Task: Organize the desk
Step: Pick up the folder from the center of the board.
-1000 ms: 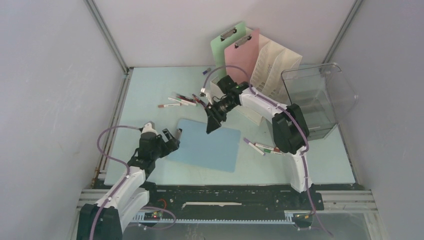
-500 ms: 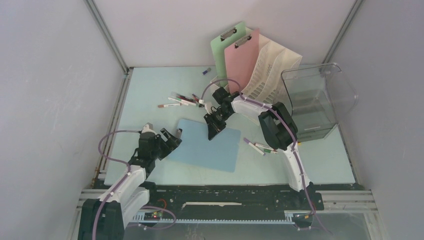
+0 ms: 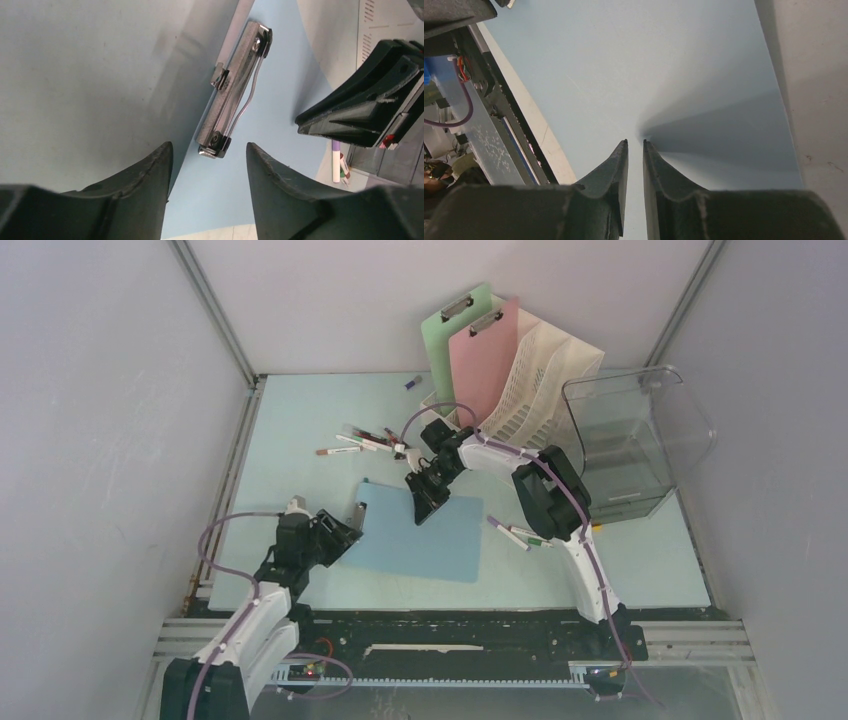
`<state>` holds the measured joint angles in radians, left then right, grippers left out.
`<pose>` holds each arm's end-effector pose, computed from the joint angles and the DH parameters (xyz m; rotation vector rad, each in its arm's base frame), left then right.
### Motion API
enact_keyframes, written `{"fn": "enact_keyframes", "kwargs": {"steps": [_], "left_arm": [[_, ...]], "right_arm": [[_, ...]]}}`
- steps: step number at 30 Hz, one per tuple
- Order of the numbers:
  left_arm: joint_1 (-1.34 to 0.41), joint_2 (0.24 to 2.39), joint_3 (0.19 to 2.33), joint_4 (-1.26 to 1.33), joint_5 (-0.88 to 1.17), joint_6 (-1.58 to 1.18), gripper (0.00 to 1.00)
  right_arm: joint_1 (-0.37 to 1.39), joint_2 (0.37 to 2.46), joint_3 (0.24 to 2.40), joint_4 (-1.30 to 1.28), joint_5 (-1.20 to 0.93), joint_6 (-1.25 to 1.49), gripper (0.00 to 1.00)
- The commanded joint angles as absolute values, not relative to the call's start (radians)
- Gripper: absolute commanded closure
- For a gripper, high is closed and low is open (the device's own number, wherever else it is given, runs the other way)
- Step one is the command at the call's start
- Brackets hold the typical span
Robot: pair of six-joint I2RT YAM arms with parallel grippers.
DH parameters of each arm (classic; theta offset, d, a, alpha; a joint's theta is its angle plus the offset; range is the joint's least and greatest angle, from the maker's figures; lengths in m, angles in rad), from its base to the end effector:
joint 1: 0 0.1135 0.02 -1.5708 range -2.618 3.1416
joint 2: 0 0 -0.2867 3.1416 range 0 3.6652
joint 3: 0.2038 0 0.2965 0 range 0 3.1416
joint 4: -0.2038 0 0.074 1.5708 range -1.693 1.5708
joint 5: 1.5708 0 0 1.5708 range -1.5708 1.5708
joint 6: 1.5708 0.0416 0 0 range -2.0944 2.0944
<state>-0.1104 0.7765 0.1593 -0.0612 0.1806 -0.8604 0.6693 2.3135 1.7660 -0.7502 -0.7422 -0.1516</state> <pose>0.1746 -0.0269 0.1232 -0.7614 2.2107 -0.7084 0.3914 0.3455 0.1240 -1.2748 2.5482 1.1703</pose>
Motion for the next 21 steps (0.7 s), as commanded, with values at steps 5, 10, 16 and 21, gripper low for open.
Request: {"fn": "enact_keyframes", "kwargs": {"steps": [5, 10, 16, 21], "left_arm": [[-0.102, 0.603, 0.14, -0.083, 0.285, -0.914, 0.49], [-0.097, 0.524, 0.127, -0.067, 0.33, -0.946, 0.51], [-0.094, 0.536, 0.054, 0.117, 0.424, -1.053, 0.54], [-0.094, 0.561, 0.013, 0.253, 0.48, -1.152, 0.56]], "right_arm": [[0.683, 2.344, 1.791, -0.745, -0.719, -0.149, 0.75], [0.684, 2.339, 1.793, -0.75, -0.728, -0.15, 0.75], [0.684, 2.315, 1.795, -0.749, -0.738, -0.154, 0.75], [0.686, 2.306, 1.797, -0.749, -0.748, -0.153, 0.75]]}}
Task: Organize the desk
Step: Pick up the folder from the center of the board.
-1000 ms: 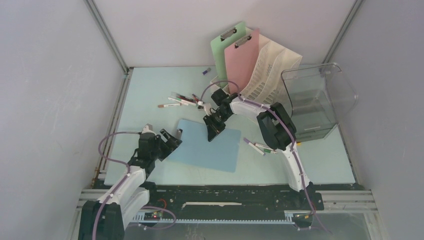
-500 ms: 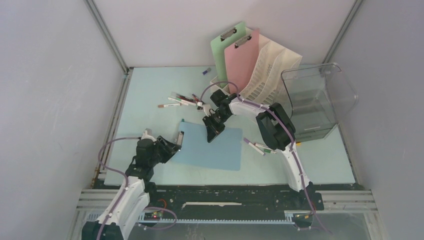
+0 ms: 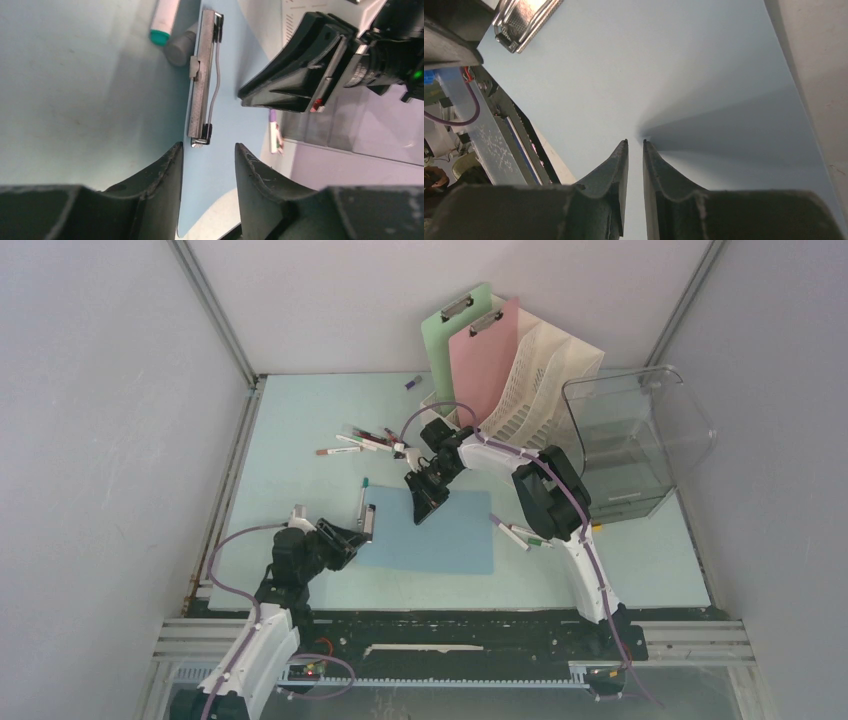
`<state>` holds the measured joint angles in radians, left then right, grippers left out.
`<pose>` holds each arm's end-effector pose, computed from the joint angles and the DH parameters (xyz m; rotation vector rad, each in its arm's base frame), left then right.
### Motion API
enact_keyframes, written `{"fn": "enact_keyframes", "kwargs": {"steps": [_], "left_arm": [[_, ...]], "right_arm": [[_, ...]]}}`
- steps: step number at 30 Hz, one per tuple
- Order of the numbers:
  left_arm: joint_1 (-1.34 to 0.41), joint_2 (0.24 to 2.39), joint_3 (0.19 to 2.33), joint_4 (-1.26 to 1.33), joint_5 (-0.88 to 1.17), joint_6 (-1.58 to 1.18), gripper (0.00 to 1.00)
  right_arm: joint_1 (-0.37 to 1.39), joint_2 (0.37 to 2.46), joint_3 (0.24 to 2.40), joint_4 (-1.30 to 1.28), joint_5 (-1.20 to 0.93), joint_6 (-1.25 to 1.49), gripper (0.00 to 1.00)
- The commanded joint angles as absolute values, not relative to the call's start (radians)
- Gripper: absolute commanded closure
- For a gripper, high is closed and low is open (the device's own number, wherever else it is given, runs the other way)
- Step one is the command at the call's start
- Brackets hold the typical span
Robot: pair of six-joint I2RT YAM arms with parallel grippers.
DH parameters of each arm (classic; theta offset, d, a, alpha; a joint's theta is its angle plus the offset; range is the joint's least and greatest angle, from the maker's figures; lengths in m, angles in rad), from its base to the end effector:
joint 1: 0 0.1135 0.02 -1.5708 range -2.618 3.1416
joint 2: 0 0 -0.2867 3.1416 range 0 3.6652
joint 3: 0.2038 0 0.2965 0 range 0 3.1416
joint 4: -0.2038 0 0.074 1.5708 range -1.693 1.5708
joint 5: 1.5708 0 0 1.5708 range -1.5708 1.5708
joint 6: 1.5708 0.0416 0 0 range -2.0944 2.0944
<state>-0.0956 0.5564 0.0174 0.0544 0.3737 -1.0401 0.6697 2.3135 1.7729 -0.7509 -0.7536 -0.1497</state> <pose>0.1541 -0.0300 0.1149 -0.7725 2.0610 -1.0585 0.3920 0.3467 0.1264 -1.2745 2.5387 1.1871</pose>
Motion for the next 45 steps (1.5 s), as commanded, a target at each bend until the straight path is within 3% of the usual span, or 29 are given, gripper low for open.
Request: {"fn": "enact_keyframes", "kwargs": {"steps": [1, 6, 17, 22, 27, 40, 45], "left_arm": [[-0.094, 0.557, 0.012, 0.266, 0.482, -1.163, 0.57], [-0.094, 0.52, 0.009, 0.288, 0.493, -1.209, 0.71], [-0.095, 0.565, 0.026, 0.272, 0.539, -1.158, 0.76], [-0.096, 0.599, 0.058, 0.235, 0.568, -1.108, 0.98], [-0.096, 0.581, 0.096, 0.171, 0.579, -1.045, 1.0], [-0.095, 0.547, 0.258, 0.049, 0.6, -0.862, 1.0], [-0.095, 0.609, 0.428, -0.094, 0.611, -0.725, 1.0]], "right_arm": [[0.686, 2.306, 1.796, -0.748, -0.749, -0.152, 0.75], [0.689, 2.309, 1.801, -0.751, -0.75, -0.153, 0.75], [0.689, 2.287, 1.807, -0.753, -0.755, -0.154, 0.75], [0.689, 2.275, 1.808, -0.752, -0.755, -0.158, 0.74], [0.685, 2.26, 1.826, -0.773, -0.757, -0.17, 0.71], [0.614, 1.982, 1.867, -0.902, -0.842, -0.43, 0.22], [0.603, 1.895, 1.919, -1.013, -0.831, -0.65, 0.12]]}}
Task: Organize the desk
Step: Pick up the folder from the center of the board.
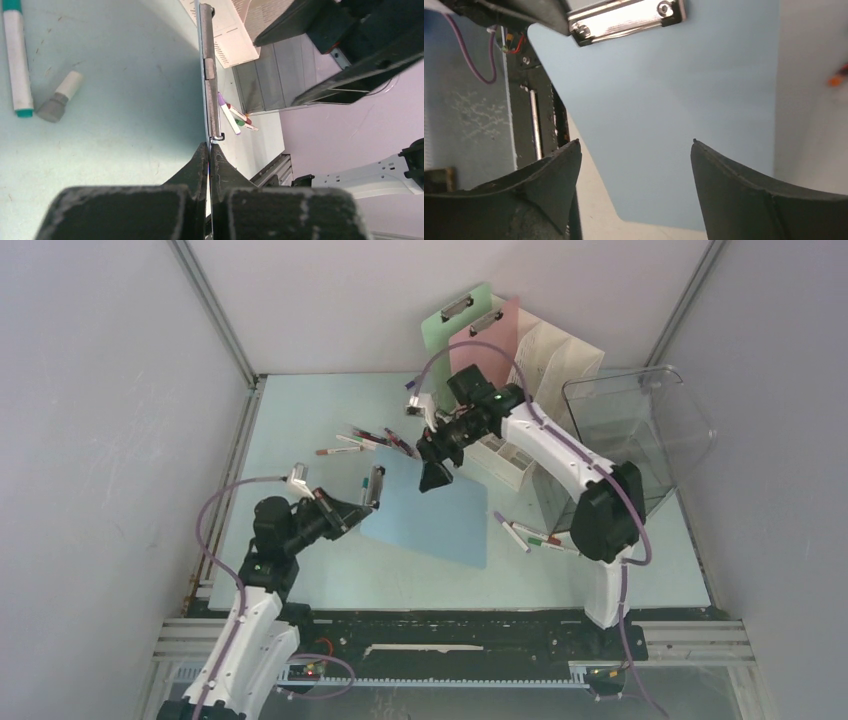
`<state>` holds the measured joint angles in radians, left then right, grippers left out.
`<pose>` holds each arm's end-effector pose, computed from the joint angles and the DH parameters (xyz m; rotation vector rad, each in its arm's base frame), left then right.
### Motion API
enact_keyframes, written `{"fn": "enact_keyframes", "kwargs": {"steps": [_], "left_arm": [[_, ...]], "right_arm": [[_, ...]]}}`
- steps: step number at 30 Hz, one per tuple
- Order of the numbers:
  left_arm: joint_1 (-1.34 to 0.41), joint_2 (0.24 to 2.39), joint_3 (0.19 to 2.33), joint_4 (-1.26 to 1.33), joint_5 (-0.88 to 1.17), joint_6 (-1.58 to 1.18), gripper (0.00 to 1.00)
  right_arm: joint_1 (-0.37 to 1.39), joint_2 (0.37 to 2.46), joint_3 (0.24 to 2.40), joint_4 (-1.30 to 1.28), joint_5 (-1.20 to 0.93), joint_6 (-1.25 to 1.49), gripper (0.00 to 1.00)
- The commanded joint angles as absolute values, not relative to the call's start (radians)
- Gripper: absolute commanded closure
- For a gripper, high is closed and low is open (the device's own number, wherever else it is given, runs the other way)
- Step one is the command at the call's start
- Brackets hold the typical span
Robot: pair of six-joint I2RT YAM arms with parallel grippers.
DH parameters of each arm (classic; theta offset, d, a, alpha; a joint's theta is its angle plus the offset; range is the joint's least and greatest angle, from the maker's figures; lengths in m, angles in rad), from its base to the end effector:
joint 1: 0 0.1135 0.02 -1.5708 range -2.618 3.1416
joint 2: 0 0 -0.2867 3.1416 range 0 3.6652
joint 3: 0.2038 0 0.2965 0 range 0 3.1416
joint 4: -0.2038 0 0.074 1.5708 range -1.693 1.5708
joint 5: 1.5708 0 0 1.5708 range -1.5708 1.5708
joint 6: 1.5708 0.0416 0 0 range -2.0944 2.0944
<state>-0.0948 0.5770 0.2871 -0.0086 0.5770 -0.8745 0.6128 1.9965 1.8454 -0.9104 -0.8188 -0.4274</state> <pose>0.1762 -0.0396 0.2124 -0.3463 1.9694 -1.1850 0.3788 0.3035 0.3008 -1.4809 2.0203 1.1354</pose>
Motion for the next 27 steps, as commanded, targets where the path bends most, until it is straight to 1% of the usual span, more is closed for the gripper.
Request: {"fn": "enact_keyframes", "kwargs": {"steps": [1, 3, 6, 11, 14, 21, 27], "left_arm": [[-0.095, 0.623, 0.469, -0.121, 0.611, -0.694, 1.0], [-0.096, 0.655, 0.552, -0.188, 0.613, -0.63, 1.0], [-0.095, 0.718, 0.655, -0.265, 0.624, -0.55, 1.0], [-0.097, 0.796, 0.772, -0.351, 0.639, -0.447, 1.0], [-0.109, 0.832, 0.836, -0.409, 0.643, -0.381, 1.0], [-0.173, 0.898, 0.936, -0.515, 0.617, -0.268, 1.0], [-0.209, 0.936, 0.984, -0.53, 0.595, -0.229, 1.0]], "right_arm": [[0.6, 1.883, 1.94, -1.039, -0.829, -0.692, 0.08], [0.59, 1.864, 1.974, -1.083, -0.841, -0.803, 0.04], [0.578, 1.87, 2.037, -1.121, -0.82, -0.876, 0.01], [0.532, 1.974, 2.246, -1.273, -0.892, -0.933, 0.0], [0.503, 2.033, 2.335, -1.297, -0.932, -0.917, 0.0], [0.45, 2.085, 2.337, -1.229, -0.962, -0.955, 0.0], [0.446, 2.139, 2.337, -1.208, -1.021, -0.951, 0.0]]}}
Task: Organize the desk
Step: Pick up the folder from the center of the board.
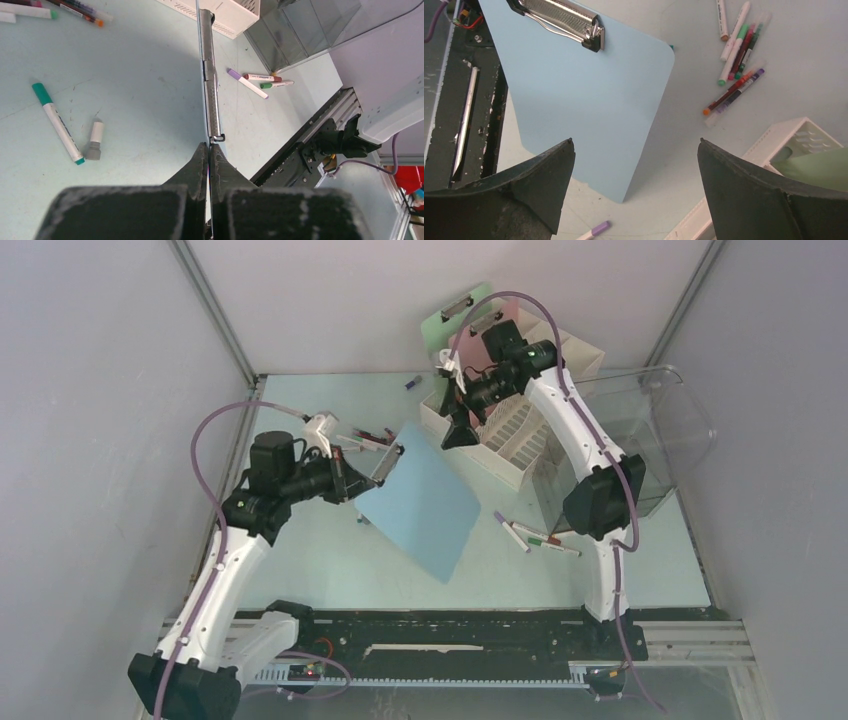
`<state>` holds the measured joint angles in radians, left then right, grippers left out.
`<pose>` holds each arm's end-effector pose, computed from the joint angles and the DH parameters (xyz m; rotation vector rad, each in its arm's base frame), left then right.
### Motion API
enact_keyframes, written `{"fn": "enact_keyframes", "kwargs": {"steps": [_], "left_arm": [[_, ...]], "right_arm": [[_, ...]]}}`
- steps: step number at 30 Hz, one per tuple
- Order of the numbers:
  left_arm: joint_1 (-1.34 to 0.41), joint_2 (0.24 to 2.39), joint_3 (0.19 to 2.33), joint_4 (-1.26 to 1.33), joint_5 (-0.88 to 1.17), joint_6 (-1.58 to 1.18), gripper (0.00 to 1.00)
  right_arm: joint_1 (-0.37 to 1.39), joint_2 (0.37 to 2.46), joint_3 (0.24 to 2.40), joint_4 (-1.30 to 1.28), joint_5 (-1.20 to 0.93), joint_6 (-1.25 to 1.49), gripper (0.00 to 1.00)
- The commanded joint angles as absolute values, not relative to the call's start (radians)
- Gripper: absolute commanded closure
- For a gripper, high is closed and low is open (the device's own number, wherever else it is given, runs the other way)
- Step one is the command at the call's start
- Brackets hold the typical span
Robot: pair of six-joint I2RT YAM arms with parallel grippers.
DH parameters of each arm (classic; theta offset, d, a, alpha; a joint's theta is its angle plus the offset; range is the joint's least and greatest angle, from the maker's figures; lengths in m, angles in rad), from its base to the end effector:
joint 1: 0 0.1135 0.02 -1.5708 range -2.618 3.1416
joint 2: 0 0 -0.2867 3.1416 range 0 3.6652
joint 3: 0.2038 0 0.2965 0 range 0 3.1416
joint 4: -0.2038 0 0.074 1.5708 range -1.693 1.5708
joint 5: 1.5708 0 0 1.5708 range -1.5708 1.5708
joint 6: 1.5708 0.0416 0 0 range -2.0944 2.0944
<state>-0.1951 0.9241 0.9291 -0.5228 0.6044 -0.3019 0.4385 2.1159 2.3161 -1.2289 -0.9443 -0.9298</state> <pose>0.2224 -0.0680 0.3502 0.2662 2.1036 -0.9287 0.4312 0.2394 0.3909 -1.6589 1.5321 0.9564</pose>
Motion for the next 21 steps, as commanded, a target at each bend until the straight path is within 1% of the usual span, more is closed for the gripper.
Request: {"fn": "enact_keyframes", "kwargs": {"steps": [1, 7, 18, 21], "left_arm": [[-0.21, 0.939, 0.989, -0.53, 0.595, -0.224, 1.0], [-0.212, 0.954, 1.023, -0.547, 0.604, -0.184, 1.0], [-0.212, 0.945, 1.054, -0.585, 0.626, -0.132, 1.0], [-0.212, 0.942, 1.062, -0.585, 0.635, -0.124, 1.0]], "right_arm": [[0.448, 2.15, 2.338, -1.21, -1.031, -0.949, 0.0], [0.486, 2.195, 2.324, -1.261, -1.057, -0.976, 0.0], [0.503, 2.231, 2.309, -1.23, -1.082, -0.922, 0.01], [0.517, 2.231, 2.295, -1.254, -1.113, -0.93, 0.04]]}}
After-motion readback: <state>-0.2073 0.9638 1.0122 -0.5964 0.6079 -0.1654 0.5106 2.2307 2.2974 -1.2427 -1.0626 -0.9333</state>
